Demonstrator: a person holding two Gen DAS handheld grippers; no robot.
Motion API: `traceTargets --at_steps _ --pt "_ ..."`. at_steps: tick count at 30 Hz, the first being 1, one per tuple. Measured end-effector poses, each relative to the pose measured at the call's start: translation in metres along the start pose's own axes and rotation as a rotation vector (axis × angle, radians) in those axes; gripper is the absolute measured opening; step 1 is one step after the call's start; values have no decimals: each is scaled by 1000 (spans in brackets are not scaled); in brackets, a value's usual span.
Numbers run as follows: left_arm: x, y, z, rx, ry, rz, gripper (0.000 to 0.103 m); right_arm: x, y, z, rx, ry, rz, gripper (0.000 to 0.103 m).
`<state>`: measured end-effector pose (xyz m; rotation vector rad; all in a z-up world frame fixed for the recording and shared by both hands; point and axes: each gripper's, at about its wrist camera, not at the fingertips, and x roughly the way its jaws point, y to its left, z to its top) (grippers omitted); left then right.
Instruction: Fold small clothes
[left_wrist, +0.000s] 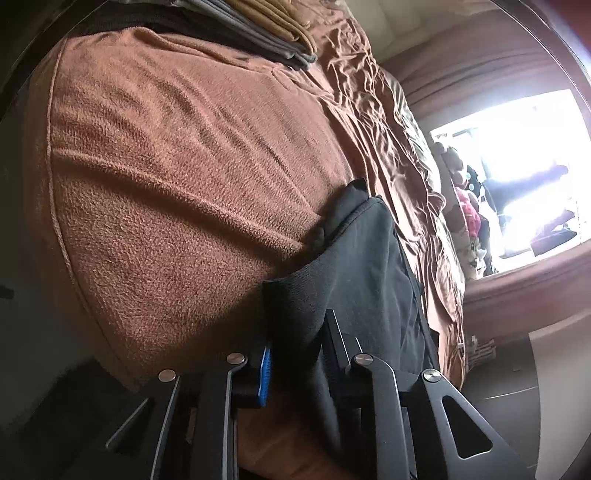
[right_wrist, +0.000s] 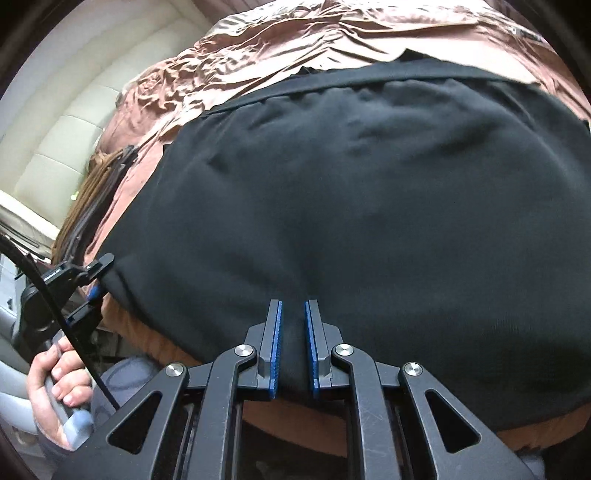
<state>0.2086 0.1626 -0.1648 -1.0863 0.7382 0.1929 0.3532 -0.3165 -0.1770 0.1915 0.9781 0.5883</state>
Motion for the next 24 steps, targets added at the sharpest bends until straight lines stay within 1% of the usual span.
traceTargets --at_steps 4,10,18,24 --pt "1 -2 0 10 1 8 24 -2 3 3 -23 16 -15 9" --pt "1 -1 0 5 -2 6 23 -8 10 21 -35 -33 -13 9" --pt "1 1 0 2 -2 0 23 14 4 44 -37 -20 -72 9" --pt "1 -1 -1 16 -10 8 23 25 -1 64 -23 -26 -95 9"
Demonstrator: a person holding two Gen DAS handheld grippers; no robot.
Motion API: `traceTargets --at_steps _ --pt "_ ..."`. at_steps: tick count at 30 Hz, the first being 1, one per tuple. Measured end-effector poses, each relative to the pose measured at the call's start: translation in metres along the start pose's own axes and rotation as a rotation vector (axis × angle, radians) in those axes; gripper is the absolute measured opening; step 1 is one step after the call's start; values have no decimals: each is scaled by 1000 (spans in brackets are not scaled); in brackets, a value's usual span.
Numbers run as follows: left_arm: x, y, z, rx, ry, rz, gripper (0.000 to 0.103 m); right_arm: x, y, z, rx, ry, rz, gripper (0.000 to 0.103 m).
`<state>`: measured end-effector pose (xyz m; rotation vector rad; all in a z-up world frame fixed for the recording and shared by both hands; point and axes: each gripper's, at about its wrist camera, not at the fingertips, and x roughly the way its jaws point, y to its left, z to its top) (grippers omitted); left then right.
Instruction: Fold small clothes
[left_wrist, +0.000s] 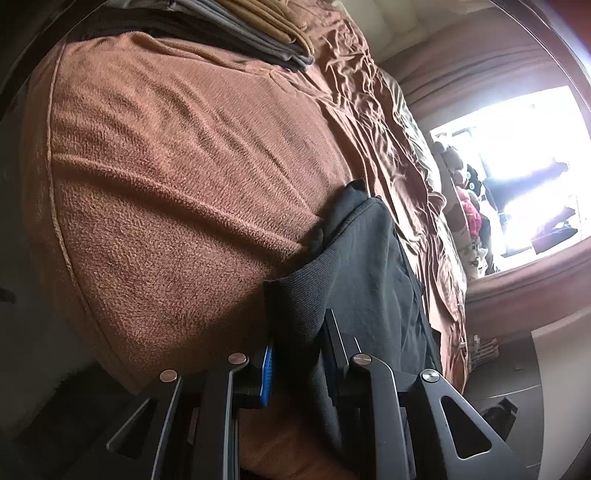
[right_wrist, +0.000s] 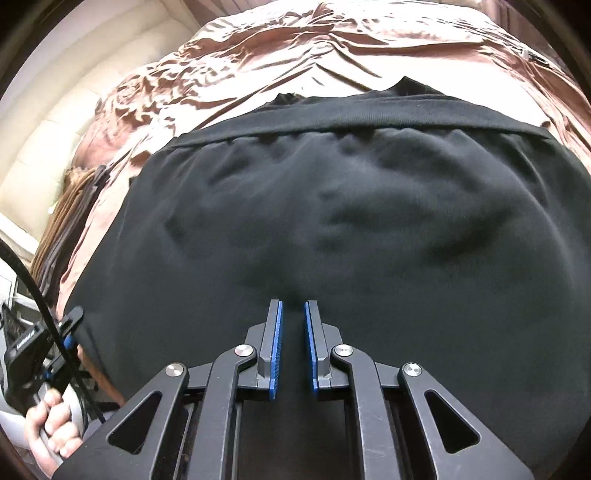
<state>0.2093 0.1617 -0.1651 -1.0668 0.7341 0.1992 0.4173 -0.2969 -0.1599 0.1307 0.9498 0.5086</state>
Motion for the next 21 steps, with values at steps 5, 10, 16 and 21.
traceTargets --at_steps 5,10,16,21 --pt "-1 -3 -1 7 -15 10 23 15 1 21 -16 10 -12 9" --pt "-1 -4 0 15 -17 12 23 32 3 46 -27 11 -31 9" --pt "-2 -4 -1 11 -20 12 23 50 0 77 -27 17 -84 9" --pt "-2 -4 -2 9 -22 5 23 63 -7 94 12 9 -136 8"
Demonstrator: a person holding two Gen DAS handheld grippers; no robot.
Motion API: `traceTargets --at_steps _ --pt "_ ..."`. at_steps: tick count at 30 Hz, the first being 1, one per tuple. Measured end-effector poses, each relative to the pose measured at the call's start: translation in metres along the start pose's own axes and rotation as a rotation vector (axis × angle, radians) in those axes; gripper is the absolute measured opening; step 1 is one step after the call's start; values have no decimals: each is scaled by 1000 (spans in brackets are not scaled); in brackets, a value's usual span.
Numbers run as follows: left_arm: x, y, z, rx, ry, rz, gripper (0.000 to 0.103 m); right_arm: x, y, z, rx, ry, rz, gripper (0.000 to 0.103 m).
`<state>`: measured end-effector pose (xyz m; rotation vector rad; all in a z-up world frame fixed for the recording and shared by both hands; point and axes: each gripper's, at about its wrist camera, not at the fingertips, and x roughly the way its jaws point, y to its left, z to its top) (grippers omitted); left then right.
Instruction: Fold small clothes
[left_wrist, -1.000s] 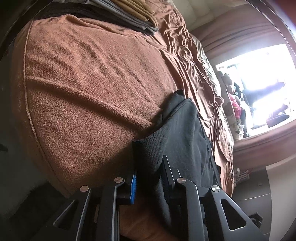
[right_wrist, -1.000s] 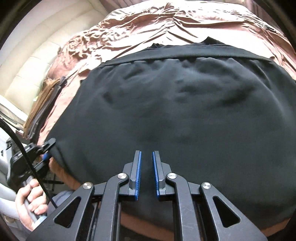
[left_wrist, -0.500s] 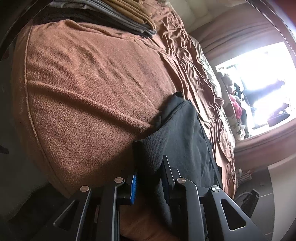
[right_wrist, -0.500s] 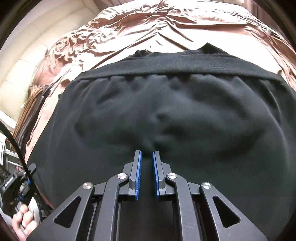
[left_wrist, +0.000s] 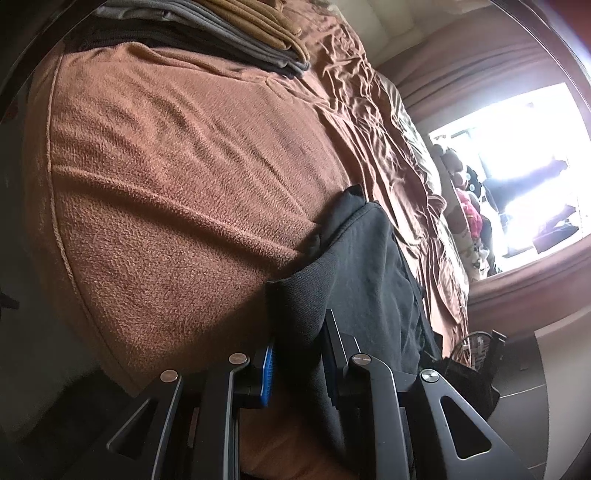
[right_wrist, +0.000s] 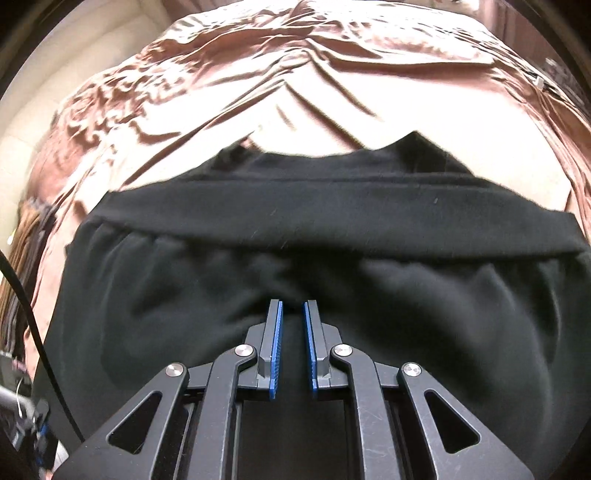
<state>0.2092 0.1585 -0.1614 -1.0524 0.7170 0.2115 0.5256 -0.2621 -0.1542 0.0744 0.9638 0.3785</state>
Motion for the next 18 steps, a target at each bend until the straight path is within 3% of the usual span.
traceTargets --at_steps 13,18 --pt "8 3 3 -22 39 -8 23 22 6 25 -3 -3 -30 5" --pt "11 7 2 -41 67 0 24 1 1 18 34 5 31 5"
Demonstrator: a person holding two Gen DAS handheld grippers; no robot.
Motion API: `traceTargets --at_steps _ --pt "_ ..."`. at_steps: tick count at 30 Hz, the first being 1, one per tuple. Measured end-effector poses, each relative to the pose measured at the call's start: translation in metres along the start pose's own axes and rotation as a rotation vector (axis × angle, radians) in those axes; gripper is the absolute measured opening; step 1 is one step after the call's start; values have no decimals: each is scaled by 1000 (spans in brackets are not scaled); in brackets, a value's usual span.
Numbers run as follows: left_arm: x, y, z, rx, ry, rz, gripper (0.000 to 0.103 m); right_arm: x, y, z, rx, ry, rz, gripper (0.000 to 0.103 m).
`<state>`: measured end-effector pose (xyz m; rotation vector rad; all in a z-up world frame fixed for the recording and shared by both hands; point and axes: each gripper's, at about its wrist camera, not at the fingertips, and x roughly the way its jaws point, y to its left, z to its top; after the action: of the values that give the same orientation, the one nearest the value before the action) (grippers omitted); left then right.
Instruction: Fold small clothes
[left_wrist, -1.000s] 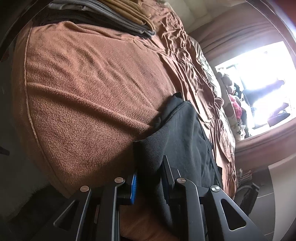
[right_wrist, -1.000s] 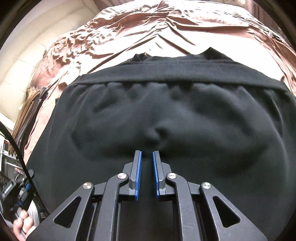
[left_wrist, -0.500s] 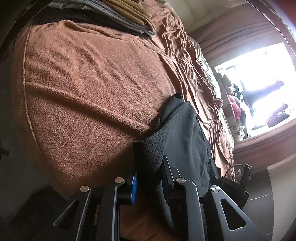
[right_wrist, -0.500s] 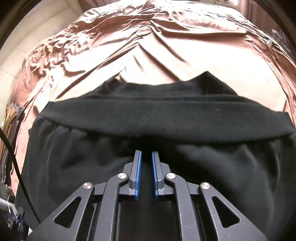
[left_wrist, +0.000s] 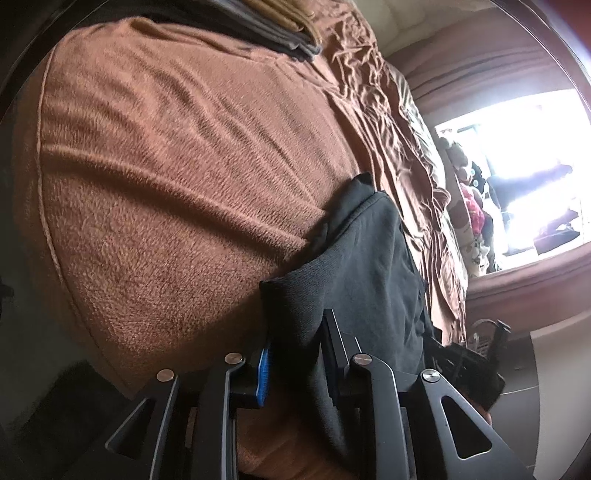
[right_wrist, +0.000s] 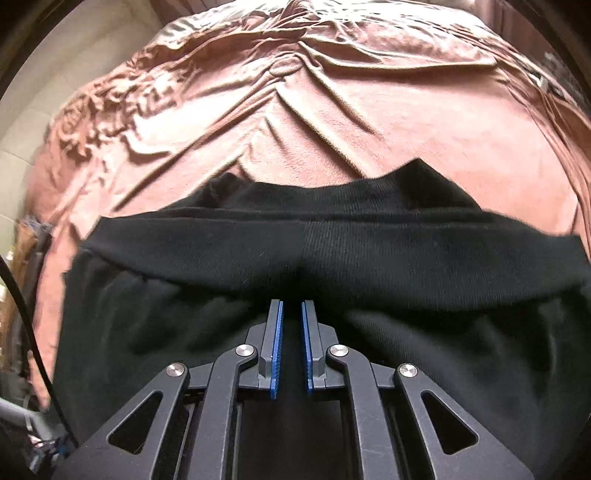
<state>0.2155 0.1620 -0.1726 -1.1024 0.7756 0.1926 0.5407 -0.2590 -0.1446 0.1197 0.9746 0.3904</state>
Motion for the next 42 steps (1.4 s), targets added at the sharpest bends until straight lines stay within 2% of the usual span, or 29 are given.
traceTargets --at_steps 5,10,14,18,23,31,42 --pt "5 -1 0 -4 26 4 28 -31 5 -25 -37 -31 5 5" --pt "7 2 0 -22 36 -12 28 -57 0 -61 -13 -34 52 5" --pt "8 10 3 -57 56 -83 17 -68 -4 -90 1 -11 98 5" --pt "3 9 3 -54 57 -150 16 -75 -5 -117 0 -3 106 5" --pt "-11 -16 6 29 73 -289 15 -85 -19 -140 51 1 138 5" --pt "-29 -67 9 121 95 -408 14 -96 -21 -175 90 -11 207 5" --pt "-34 -150 -3 293 148 -489 14 -100 -44 -198 214 14 296 2"
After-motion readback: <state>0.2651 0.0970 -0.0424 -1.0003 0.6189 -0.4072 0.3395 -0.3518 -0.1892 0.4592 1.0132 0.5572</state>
